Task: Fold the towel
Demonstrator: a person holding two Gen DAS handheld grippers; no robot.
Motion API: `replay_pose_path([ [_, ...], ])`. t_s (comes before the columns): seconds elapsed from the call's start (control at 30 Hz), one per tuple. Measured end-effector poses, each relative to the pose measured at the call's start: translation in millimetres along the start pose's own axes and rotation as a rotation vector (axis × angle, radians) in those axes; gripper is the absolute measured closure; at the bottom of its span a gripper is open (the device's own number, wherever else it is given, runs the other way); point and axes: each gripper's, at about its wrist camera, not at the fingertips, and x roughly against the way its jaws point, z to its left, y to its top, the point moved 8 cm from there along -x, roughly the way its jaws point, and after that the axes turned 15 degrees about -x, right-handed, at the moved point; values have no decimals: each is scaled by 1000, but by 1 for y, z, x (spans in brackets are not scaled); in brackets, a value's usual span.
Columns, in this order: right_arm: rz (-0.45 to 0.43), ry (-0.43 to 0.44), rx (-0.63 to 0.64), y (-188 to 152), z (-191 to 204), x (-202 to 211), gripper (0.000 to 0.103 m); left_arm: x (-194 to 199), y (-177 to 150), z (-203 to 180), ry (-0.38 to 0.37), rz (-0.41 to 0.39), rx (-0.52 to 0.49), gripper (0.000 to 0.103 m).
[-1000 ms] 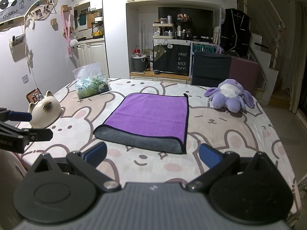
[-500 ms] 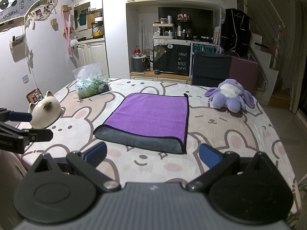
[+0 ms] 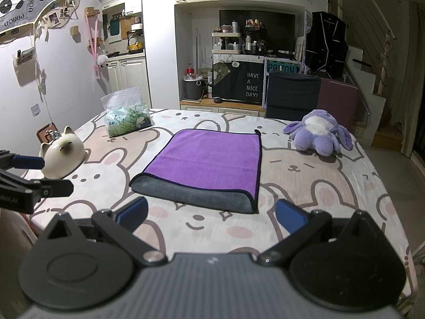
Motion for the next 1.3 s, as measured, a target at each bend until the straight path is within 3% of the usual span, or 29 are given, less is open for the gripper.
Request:
replay_pose_path([
  [1.3,-10,10,-13,-1,0,2,0,-1,-2,-1,8,2,-8,0],
])
